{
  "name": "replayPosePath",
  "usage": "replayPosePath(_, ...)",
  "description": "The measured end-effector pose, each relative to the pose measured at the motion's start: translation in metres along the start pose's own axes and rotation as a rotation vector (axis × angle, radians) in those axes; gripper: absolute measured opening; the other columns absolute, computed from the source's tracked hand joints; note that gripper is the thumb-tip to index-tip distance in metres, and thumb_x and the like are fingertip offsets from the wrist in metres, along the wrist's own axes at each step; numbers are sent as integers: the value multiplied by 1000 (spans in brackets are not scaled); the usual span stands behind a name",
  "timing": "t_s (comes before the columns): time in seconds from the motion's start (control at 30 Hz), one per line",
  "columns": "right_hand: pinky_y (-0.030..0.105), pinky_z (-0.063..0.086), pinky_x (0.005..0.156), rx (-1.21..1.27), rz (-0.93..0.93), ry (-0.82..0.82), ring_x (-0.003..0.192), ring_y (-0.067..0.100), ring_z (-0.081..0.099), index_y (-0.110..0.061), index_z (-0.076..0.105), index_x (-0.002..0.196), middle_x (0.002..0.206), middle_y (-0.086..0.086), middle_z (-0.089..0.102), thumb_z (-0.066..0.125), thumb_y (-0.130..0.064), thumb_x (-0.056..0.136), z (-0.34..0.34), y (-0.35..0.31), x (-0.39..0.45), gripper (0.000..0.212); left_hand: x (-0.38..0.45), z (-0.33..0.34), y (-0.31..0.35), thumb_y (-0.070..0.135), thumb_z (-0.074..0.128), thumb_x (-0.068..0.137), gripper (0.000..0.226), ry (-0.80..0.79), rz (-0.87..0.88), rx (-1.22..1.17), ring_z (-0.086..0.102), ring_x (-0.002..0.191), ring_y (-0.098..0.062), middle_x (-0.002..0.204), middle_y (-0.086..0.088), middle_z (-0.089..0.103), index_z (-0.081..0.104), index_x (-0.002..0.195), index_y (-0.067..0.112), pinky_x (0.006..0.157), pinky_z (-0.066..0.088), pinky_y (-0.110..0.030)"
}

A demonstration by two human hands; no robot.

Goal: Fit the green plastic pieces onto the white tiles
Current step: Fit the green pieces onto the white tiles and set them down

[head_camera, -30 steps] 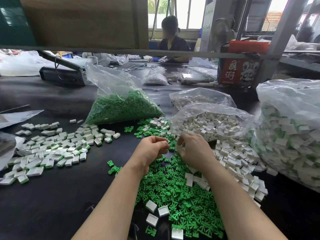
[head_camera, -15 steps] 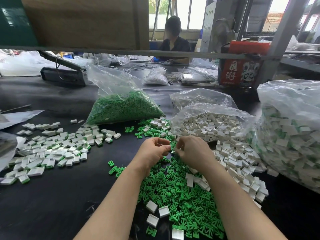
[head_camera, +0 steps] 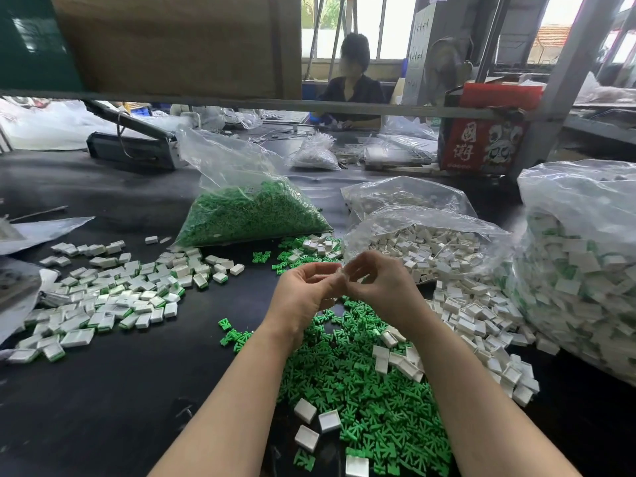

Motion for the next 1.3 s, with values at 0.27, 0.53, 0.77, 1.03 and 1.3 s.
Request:
replayPosePath(0.27, 34, 56, 84, -418, 67, -205, 91, 12, 63, -26, 66, 112, 102, -6, 65, 76, -37, 82, 13, 15, -2, 33, 0, -8, 6, 6, 71, 86, 15, 91, 154, 52, 70, 72, -15, 89, -13, 72, 69, 101, 5, 64, 55, -21)
replayPosePath(0.53, 36, 53, 89, -580, 70, -192, 91, 14, 61, -23, 68, 96, 98, -5, 69, 71, -30, 86, 18, 13, -4, 13, -3, -2, 16, 1, 71, 85, 27, 14, 267, 15, 68, 88, -18, 99, -7, 73, 75, 102, 21, 73, 53, -21)
replayPosePath(0.77, 31, 53, 90, -543, 95, -187, 91, 13, 65, -21, 74, 96, 98, -4, 73, 72, -21, 86, 17, 15, 0, 10, -4, 1, 19, -6, 72, 81, 30, 4, 315, 11, 66, 86, -14, 90, -2, 69, 67, 106, 10, 77, 54, -24)
replayPosePath(1.03, 17, 53, 64, 423, 205, 32, 76, 11, 65, -18, 72, 93, 92, 7, 73, 68, -2, 87, -4, 8, -3, 17, -2, -7, 19, 0, 59, 92, 17, 61, 307, -26, 66, 78, -12, 84, -4, 72, 71, 99, 9, 68, 52, -18)
replayPosePath(1.3, 27, 47, 68, 871, 240, 124, 78, 17, 62, -5, 69, 101, 89, 7, 72, 77, -11, 67, -7, 7, 2, 36, -3, -5, 16, 7, 62, 92, 11, 58, 220, -74, 71, 78, -16, 89, -9, 76, 66, 101, 12, 66, 54, -22)
Point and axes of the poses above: each hand's wrist, its own x-axis towards the middle knuckle, its own z-axis out of the palm, y = z × x, the point moved 5 cm from there along x, towards the middle knuckle
